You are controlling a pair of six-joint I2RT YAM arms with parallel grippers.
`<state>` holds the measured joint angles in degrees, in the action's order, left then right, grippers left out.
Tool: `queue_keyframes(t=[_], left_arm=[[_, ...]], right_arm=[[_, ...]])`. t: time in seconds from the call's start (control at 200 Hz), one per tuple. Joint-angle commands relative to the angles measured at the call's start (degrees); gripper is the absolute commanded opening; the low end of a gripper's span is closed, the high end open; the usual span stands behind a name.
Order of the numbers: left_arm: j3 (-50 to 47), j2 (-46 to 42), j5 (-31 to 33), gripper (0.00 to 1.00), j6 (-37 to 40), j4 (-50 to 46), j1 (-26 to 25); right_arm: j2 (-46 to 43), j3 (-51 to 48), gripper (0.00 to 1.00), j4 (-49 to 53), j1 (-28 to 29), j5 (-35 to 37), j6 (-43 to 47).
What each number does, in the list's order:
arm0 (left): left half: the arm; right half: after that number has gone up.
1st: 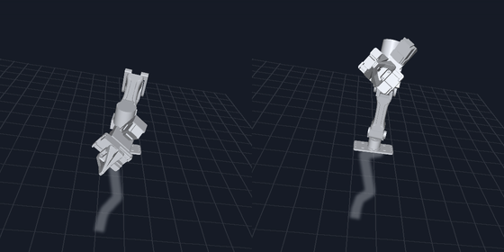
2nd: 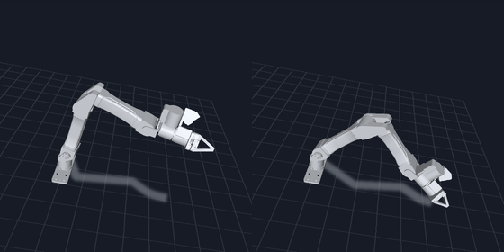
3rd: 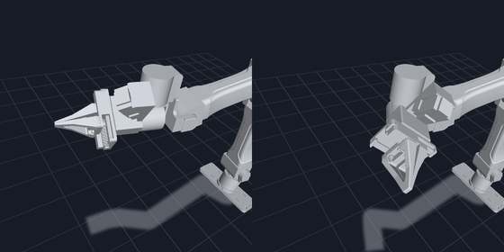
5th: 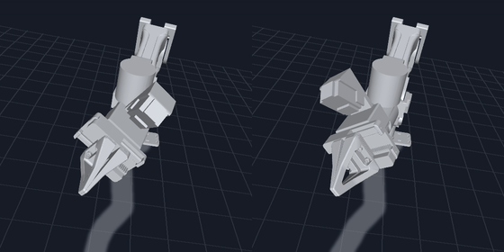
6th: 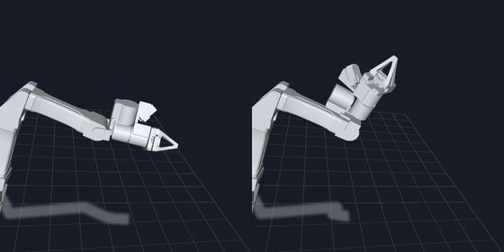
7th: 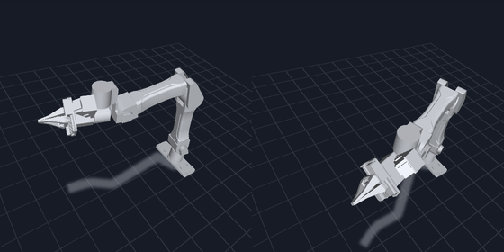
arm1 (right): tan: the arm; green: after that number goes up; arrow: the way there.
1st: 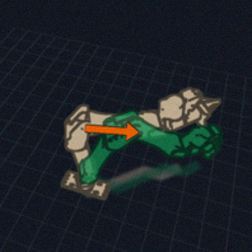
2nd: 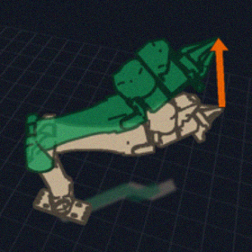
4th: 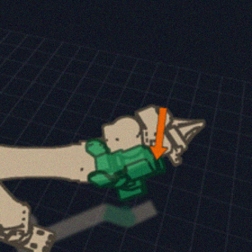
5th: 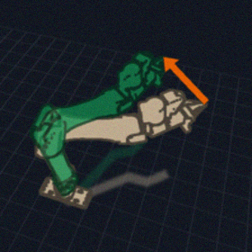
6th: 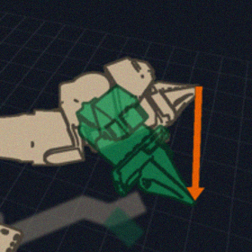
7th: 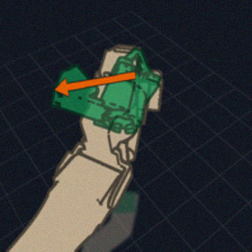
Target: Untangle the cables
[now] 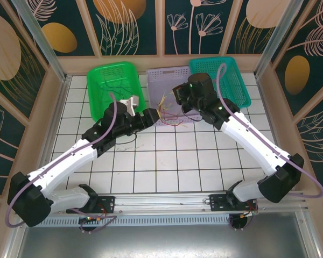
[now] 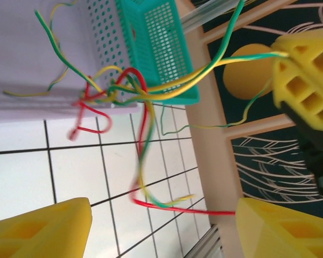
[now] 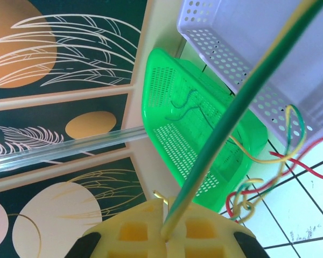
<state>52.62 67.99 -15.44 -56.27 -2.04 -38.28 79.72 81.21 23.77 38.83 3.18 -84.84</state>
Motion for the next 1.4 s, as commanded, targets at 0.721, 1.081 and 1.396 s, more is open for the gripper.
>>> queue_keyframes(t=[0.721, 1.081, 1.396], left_arm=[[5.7, 8.9, 0.9, 0.14, 5.4, 3.0, -0.3], [-2.2, 2.4, 5.0, 0.00, 10.3, -10.5, -0.3], [-7.9, -1.2, 13.3, 0.00, 6.9, -18.2, -0.2]], right_arm=[[-2.3, 1.3, 0.00, 2.5, 1.3, -3.0, -4.4], [-5.6, 10.0, 0.00, 10.1, -9.6, 4.1, 11.1], [-6.8, 17.8, 0.00, 13.4, -17.5, 6.2, 20.7]])
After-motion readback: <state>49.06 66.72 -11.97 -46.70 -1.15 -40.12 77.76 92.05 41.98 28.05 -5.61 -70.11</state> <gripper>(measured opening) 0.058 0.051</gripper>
